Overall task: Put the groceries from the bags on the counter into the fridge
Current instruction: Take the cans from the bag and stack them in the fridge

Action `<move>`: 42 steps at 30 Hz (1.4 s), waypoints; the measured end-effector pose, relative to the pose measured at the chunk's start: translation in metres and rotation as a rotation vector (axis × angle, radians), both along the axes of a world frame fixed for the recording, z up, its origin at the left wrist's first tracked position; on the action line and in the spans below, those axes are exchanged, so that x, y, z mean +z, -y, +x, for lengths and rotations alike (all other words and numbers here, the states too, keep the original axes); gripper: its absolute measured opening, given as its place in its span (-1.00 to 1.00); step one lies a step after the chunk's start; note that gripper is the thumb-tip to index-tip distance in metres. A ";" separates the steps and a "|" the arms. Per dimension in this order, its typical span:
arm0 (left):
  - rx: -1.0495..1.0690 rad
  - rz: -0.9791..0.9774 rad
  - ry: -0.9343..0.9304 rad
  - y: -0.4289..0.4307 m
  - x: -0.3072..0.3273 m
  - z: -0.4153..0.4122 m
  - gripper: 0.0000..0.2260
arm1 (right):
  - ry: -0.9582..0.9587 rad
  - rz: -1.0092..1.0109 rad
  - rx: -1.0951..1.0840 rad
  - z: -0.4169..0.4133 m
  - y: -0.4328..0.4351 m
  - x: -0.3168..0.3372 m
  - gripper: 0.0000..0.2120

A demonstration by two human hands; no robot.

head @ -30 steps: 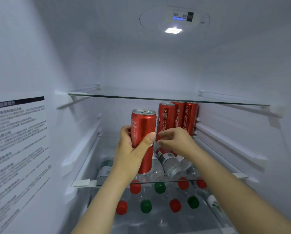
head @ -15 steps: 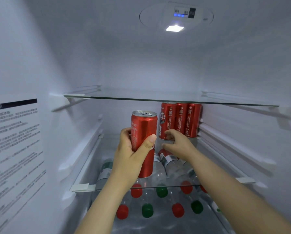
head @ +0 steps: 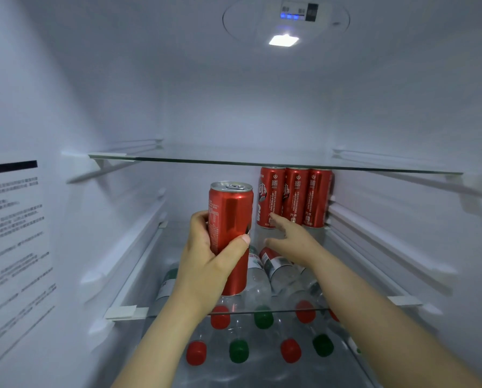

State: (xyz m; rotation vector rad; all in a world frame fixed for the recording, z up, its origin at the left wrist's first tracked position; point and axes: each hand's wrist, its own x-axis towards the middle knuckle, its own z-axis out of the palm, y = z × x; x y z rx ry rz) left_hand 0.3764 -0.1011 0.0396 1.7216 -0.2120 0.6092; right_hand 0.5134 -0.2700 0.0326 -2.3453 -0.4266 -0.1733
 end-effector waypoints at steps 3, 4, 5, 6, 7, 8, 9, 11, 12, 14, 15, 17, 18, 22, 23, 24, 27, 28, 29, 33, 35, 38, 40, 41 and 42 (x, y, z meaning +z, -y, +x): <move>0.005 0.010 -0.003 0.000 -0.001 0.001 -0.67 | -0.009 -0.026 0.019 0.000 0.000 0.000 -0.31; 0.005 0.017 -0.008 0.000 0.000 0.002 -0.66 | -0.012 -0.024 0.024 0.000 0.000 0.000 -0.32; 0.007 0.024 -0.014 0.000 0.000 0.003 -0.64 | -0.012 -0.018 0.026 0.001 0.001 0.000 -0.33; 0.014 0.031 -0.020 0.000 0.001 0.005 -0.63 | -0.007 -0.006 0.023 0.001 0.001 0.000 -0.35; 0.026 0.040 -0.025 0.000 0.002 0.007 -0.63 | 0.002 0.011 0.016 0.001 0.001 0.000 -0.38; 0.043 0.054 -0.031 0.000 0.004 0.011 -0.62 | 0.015 0.032 0.004 0.002 0.002 0.001 -0.42; 0.064 0.077 -0.039 -0.001 0.006 0.017 -0.62 | 0.030 0.055 -0.013 0.002 0.003 0.001 -0.47; 0.109 0.133 -0.066 -0.002 0.011 0.033 -0.63 | 0.068 0.097 -0.066 0.002 0.005 0.002 -0.58; 0.126 0.164 -0.084 -0.003 0.013 0.043 -0.63 | 0.088 0.114 -0.099 0.002 0.006 0.003 -0.64; 0.163 0.230 -0.121 -0.003 0.017 0.065 -0.61 | 0.125 0.130 -0.154 0.002 0.008 0.004 -0.72; 0.179 0.265 -0.140 -0.004 0.019 0.077 -0.59 | 0.137 0.130 -0.173 0.003 0.009 0.004 -0.74; 0.185 0.317 -0.176 -0.005 0.021 0.100 -0.51 | 0.152 0.131 -0.200 0.003 0.009 0.005 -0.77; 0.183 0.334 -0.191 -0.005 0.022 0.111 -0.48 | 0.157 0.133 -0.210 0.003 0.009 0.005 -0.79; 0.182 0.372 -0.205 -0.004 0.023 0.141 -0.48 | 0.167 0.137 -0.218 0.005 0.009 0.005 -0.82; 0.181 0.374 -0.201 -0.002 0.023 0.146 -0.48 | 0.167 0.136 -0.218 0.005 0.009 0.005 -0.83; 0.178 0.373 -0.199 -0.001 0.022 0.151 -0.47 | 0.169 0.129 -0.220 0.006 0.009 0.005 -0.84; 0.166 0.369 -0.197 0.002 0.022 0.161 -0.43 | 0.170 0.113 -0.215 0.007 0.009 0.004 -0.83; 0.170 0.369 -0.199 0.002 0.022 0.164 -0.42 | 0.168 0.110 -0.213 0.007 0.009 0.004 -0.83; 0.177 0.371 -0.199 0.003 0.022 0.167 -0.42 | 0.165 0.109 -0.211 0.008 0.009 0.004 -0.83; 0.241 0.346 -0.157 0.007 0.014 0.171 -0.40 | 0.162 0.103 -0.206 0.008 0.010 0.003 -0.84; 0.294 0.258 -0.128 0.009 0.007 0.169 -0.35 | 0.166 0.094 -0.207 0.009 0.010 0.003 -0.84; 0.401 0.261 -0.038 0.010 0.006 0.165 -0.47 | 0.170 0.093 -0.215 0.010 0.010 0.002 -0.84; 0.417 0.303 0.032 0.010 0.007 0.160 -0.61 | 0.171 0.097 -0.215 0.010 0.010 0.002 -0.85; 0.386 0.309 0.047 0.009 0.008 0.158 -0.65 | 0.173 0.097 -0.215 0.011 0.011 0.002 -0.85; 0.348 0.312 0.050 0.009 0.008 0.156 -0.66 | 0.176 0.094 -0.216 0.011 0.011 0.002 -0.86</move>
